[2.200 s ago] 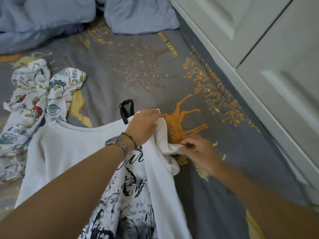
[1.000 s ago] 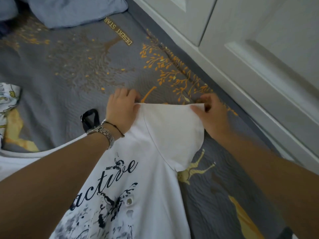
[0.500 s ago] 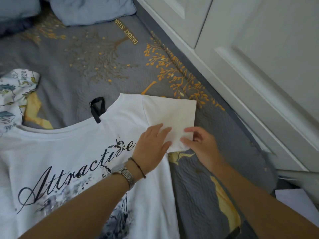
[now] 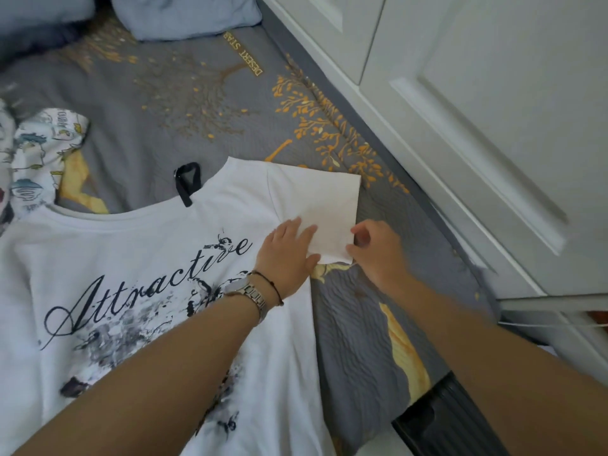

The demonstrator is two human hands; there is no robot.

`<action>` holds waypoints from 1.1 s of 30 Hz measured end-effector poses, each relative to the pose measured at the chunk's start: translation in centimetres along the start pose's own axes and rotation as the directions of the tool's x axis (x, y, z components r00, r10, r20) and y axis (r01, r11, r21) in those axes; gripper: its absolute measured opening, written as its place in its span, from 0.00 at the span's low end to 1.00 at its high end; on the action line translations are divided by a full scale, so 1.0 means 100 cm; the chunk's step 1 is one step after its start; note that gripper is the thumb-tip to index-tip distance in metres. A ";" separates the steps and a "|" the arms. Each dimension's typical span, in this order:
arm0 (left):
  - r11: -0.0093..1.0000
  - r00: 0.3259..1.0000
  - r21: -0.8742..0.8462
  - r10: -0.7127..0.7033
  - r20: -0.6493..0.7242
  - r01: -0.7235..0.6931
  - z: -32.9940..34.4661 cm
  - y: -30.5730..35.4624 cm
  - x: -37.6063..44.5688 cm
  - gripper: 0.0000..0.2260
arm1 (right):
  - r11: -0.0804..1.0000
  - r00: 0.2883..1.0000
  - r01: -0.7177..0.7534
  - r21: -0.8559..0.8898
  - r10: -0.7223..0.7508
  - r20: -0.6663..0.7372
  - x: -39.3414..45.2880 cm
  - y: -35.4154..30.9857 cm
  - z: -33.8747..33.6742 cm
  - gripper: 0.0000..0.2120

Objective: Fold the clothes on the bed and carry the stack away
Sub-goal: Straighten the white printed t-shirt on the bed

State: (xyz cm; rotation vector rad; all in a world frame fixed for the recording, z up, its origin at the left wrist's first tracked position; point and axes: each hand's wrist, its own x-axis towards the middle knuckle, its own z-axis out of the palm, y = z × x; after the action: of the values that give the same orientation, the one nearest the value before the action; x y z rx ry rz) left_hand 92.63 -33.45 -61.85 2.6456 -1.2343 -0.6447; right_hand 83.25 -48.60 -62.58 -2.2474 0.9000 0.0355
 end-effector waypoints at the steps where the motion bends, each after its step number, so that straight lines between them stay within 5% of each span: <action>1: 1.000 0.998 -0.007 -0.002 -0.055 0.001 -0.010 -0.004 -0.008 0.23 | 0.998 0.999 0.042 -0.051 -0.040 0.027 -0.003 -0.005 -0.007 0.10; 6: 0.967 0.978 0.162 -0.180 -0.105 0.195 -0.065 -0.044 -0.061 0.14 | 0.799 0.937 0.338 -0.498 -0.239 0.253 -0.019 -0.053 -0.042 0.06; 9: 0.922 0.954 0.245 -0.289 -0.079 0.299 -0.094 -0.077 -0.106 0.12 | 0.672 0.894 0.447 -0.590 -0.309 0.325 -0.023 -0.098 -0.048 0.06; 21: 0.748 0.741 0.023 -0.652 -0.161 0.663 -0.112 -0.222 -0.254 0.10 | 0.678 0.753 0.644 -0.353 -0.481 0.449 -0.030 -0.266 0.046 0.06; 28: 0.664 0.652 -0.173 -0.748 -0.128 0.728 -0.084 -0.294 -0.279 0.15 | 0.738 0.717 0.638 -0.220 -0.465 0.519 -0.027 -0.318 0.122 0.04; 31: 0.598 0.592 -0.267 -0.798 -0.114 0.755 -0.073 -0.318 -0.267 0.10 | 0.765 0.706 0.624 -0.159 -0.465 0.535 -0.017 -0.333 0.154 0.05; 33: 0.606 0.613 -0.302 -0.786 -0.081 0.736 -0.063 -0.330 -0.256 0.11 | 0.785 0.703 0.608 -0.115 -0.465 0.538 -0.007 -0.341 0.177 0.05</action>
State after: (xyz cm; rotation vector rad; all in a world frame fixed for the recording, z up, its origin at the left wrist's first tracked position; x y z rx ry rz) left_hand 103.75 7.20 -58.38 2.8412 0.1295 -0.5308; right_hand 107.58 -19.76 -55.09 -2.5150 -0.0758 0.4669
